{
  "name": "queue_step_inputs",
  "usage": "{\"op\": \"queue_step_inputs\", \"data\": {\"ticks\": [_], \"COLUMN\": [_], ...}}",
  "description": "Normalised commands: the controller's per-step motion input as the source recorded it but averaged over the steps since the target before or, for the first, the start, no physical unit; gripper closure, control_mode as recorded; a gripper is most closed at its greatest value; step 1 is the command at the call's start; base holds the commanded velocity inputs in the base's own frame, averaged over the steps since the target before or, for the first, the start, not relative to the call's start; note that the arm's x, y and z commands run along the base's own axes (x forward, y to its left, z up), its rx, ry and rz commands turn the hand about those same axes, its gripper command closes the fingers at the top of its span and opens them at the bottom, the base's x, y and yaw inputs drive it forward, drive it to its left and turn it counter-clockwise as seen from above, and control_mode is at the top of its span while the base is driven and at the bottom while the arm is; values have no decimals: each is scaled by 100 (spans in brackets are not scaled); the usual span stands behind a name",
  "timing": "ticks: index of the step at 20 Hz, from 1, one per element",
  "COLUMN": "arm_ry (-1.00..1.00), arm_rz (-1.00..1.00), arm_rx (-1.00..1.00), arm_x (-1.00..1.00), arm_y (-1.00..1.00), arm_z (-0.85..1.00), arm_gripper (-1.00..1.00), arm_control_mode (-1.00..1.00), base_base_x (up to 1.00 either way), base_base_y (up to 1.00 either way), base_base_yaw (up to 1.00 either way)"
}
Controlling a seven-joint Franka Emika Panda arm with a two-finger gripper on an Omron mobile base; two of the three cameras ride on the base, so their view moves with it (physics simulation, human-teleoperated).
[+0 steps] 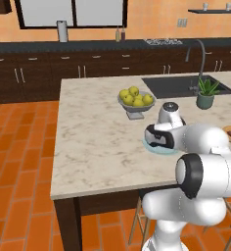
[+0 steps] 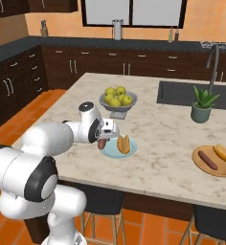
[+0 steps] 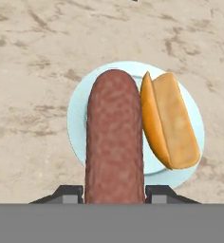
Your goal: Place one bun and one sausage from the bowl on each plate.
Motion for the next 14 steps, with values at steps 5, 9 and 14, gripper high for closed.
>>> {"op": "queue_step_inputs", "data": {"ticks": [5, 9, 14], "arm_ry": [0, 0, 0], "arm_rz": [0, 0, 0], "arm_rx": [0, 0, -1], "arm_x": [29, 22, 2], "arm_y": [-6, 0, 0], "arm_z": [-6, -9, -14], "arm_gripper": [100, 100, 100], "arm_control_mode": [-100, -100, -100], "base_base_x": [0, 0, 0], "base_base_y": [0, 0, 0], "base_base_yaw": [0, 0, 0]}}
